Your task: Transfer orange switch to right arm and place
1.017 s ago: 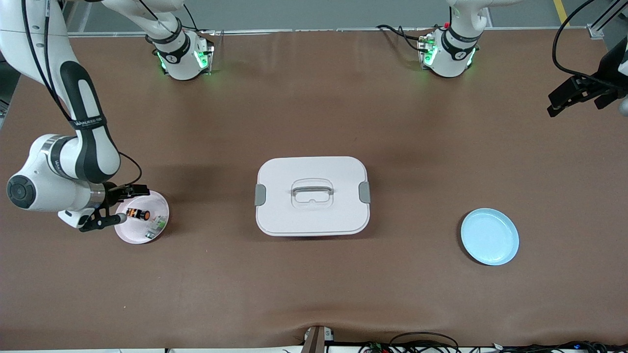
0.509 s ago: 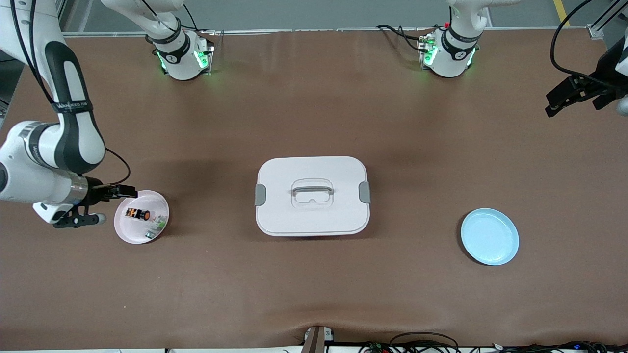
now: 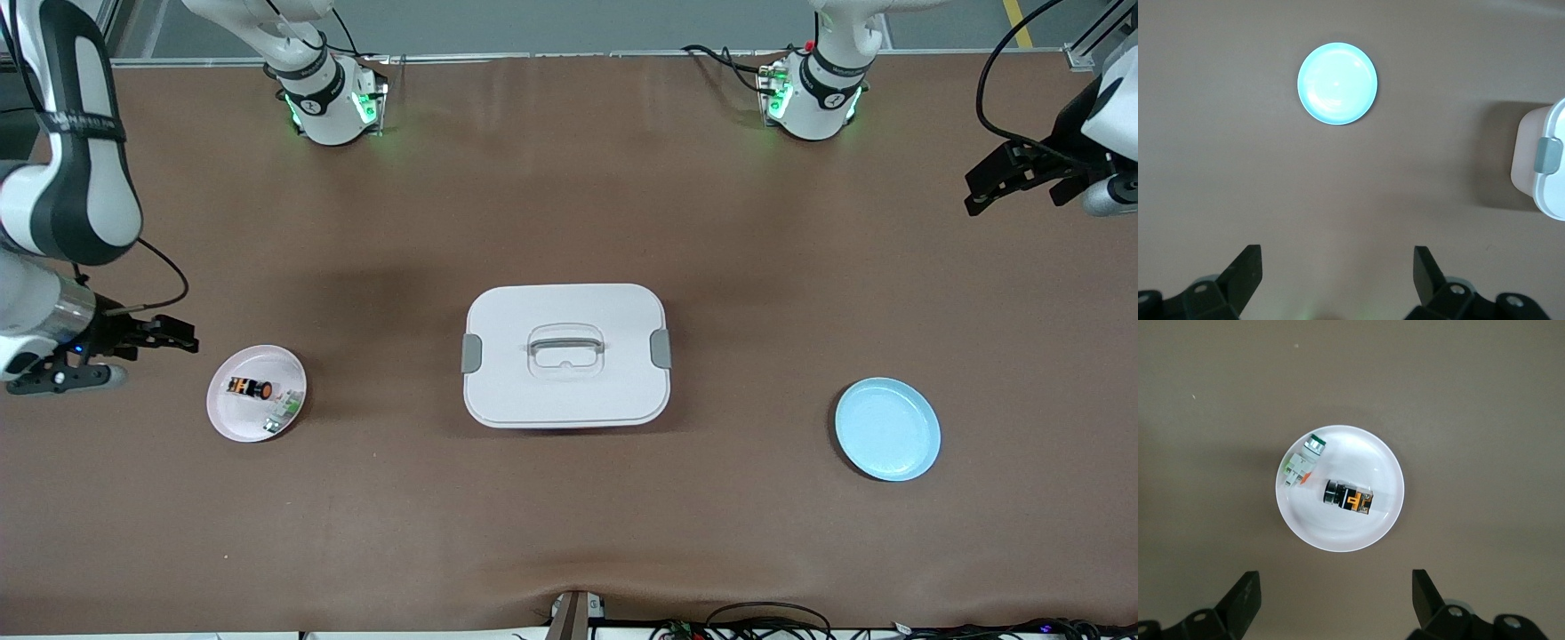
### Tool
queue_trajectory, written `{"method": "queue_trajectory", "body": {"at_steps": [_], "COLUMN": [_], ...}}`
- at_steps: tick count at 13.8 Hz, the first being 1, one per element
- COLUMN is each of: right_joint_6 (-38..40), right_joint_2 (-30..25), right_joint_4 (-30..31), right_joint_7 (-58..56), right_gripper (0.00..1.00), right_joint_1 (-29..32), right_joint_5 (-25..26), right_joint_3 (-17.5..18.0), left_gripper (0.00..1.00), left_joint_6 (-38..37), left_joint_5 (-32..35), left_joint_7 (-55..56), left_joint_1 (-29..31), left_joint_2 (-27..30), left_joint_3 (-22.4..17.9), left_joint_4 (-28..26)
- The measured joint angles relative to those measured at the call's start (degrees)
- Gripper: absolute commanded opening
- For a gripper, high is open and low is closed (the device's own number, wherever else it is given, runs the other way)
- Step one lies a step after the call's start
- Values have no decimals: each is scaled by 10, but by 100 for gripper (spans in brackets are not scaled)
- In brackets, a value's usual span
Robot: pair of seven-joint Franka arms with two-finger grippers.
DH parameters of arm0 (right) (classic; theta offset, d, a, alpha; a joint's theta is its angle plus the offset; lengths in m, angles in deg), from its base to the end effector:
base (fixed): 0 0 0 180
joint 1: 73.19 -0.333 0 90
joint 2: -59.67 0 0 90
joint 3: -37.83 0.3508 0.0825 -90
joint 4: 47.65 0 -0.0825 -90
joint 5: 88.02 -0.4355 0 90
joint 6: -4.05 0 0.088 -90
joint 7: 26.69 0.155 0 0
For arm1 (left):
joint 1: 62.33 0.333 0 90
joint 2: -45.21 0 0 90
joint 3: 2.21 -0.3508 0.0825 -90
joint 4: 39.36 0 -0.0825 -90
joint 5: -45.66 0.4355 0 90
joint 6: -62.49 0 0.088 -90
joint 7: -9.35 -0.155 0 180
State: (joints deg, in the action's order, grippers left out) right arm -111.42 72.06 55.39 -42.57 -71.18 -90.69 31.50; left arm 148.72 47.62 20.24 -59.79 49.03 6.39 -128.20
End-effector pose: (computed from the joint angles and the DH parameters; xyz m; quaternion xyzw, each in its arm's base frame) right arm 0.6667 -0.0898 0.3913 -0.9983 -0.0571 -0.0030 0.0088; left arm 0.5742 -0.0585 0.6551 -0.9988 -0.0435 -0.0133 0.0203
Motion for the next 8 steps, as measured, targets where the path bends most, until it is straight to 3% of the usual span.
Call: {"method": "queue_trajectory", "body": {"at_steps": [4,8], "right_joint_6": [55,105], "right_joint_2": [-55,-107], "right_joint_4": [1,1], "right_joint_7": [21,116], "right_gripper": [100,100], "right_joint_1": [-1,-1], "right_joint_5": [5,6], "right_joint_3": [4,7], "left_gripper": [100,100], "left_joint_6": [0,-1], "left_joint_5": [0,0], "left_joint_7": [0,0], "left_joint_1": [0,0], "left_joint_2": [1,1], "left_joint_3": [1,4], "left_joint_4": [4,4]}}
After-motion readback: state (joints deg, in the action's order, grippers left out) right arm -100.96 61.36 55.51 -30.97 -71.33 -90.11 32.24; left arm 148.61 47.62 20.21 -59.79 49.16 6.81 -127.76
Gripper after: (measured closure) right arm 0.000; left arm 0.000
